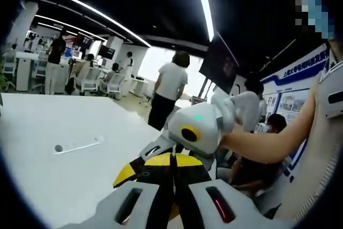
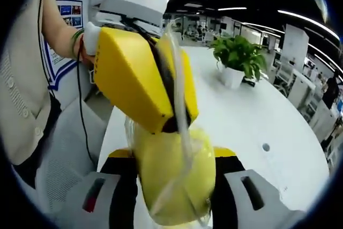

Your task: Compare the silicone blocks by pressing each to a similar depth, holding the contact briefly, and releasing to observe deformation and rebound differences across the visible hardness samples.

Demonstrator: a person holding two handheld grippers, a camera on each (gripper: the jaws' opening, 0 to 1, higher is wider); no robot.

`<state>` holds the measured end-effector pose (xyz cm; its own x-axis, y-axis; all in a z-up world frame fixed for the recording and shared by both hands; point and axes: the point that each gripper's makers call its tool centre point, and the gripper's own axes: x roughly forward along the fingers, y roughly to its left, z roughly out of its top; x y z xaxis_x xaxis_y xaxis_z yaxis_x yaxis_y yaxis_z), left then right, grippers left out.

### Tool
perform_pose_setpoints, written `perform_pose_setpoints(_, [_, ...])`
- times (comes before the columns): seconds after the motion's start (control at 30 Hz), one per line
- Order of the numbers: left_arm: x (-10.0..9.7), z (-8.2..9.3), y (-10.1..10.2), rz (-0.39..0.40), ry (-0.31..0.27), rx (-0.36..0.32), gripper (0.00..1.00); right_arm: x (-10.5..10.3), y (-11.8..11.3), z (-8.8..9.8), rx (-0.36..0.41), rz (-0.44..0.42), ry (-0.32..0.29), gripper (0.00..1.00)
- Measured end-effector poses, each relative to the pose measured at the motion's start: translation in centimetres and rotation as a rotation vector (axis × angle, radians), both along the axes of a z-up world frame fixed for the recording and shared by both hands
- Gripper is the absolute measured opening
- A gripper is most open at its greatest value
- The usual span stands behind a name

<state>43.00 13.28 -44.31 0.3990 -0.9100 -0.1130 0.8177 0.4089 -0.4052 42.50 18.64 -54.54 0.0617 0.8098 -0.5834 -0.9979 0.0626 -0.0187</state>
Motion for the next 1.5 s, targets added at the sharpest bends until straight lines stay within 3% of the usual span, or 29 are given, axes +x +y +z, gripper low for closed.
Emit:
perform_pose_setpoints(0.33, [-1.1, -0.4, -0.6, -0.058, -0.013, 0.024, 0.00, -1.2, -0.2, -0.5, -0.024, 0.027, 0.042, 0.31])
perform_pose_setpoints(0.43, [-1.3, -0.5, -0.6, -0.067, -0.014, 0.027, 0.00, -1.9, -0.5, -0.7, -0.045, 0.022, 0.085, 0.27])
perform_pose_setpoints(0.5, [-1.4, -0.5, -0.7, -0.070, -0.015, 0.026, 0.00, -2.6, -0.7, -0.8, -0.052, 0.006, 0.150, 0.24])
perform_pose_setpoints(0.7, [-1.9, -0.5, -0.8, -0.086, -0.018, 0.032, 0.00, -3.4, -1.0, -1.0, -0.078, 0.002, 0.197, 0.17])
perform_pose_setpoints(0.73, [-1.9, -0.5, -0.8, -0.088, -0.017, 0.032, 0.00, -3.9, -1.1, -1.0, -0.090, -0.004, 0.233, 0.16])
perform_pose_setpoints(1.07, [-2.7, 0.1, -0.7, -0.102, -0.039, 0.024, 0.00, -4.7, -0.8, -0.2, -0.074, -0.005, 0.262, 0.10])
perform_pose_setpoints(1.5, [-3.3, 0.7, -0.7, -0.109, -0.063, 0.024, 0.00, -4.8, -1.0, 0.2, -0.069, -0.004, 0.247, 0.08])
